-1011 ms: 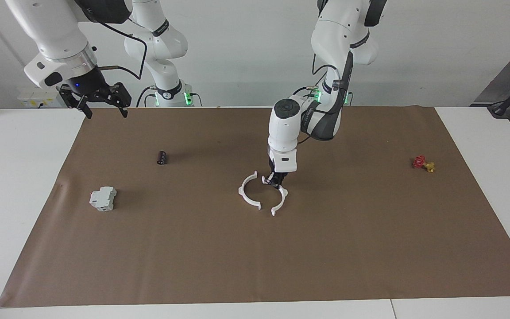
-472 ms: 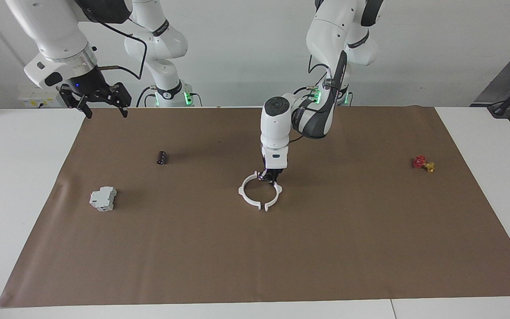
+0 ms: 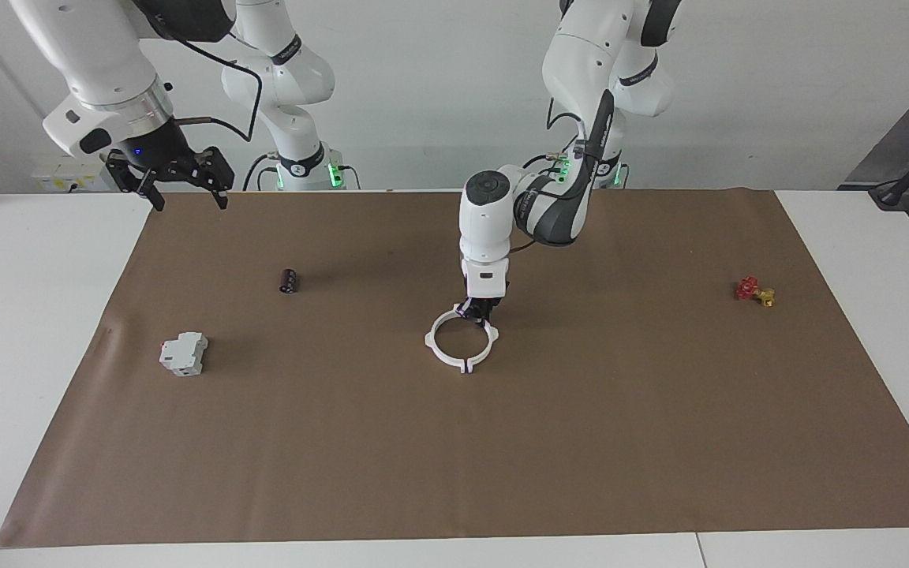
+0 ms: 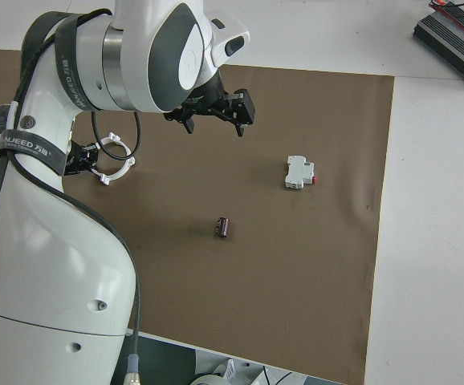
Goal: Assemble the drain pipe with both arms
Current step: 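Press the held half against the placed half to close the ring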
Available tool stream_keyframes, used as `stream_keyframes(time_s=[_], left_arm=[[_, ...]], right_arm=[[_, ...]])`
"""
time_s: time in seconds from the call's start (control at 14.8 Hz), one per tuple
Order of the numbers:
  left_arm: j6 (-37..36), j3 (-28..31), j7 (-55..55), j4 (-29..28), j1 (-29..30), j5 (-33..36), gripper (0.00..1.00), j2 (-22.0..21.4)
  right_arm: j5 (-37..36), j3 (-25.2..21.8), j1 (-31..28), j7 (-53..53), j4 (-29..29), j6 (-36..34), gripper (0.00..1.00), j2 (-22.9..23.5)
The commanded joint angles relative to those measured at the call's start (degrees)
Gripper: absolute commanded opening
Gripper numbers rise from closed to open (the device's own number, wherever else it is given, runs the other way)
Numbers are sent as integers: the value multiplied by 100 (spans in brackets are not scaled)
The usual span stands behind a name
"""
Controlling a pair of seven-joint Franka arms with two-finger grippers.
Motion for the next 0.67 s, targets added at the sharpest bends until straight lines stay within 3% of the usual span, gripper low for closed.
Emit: stream_keyframes(time_s=[0.0, 0.61], left_arm=[[33, 95, -116, -120, -104, 132, 0, -43], [165, 95, -116, -138, -148, 140, 0, -43]], right_arm=[[77, 63, -106, -45, -75, -66, 100, -100], [77, 63, -106, -45, -75, -66, 100, -100]])
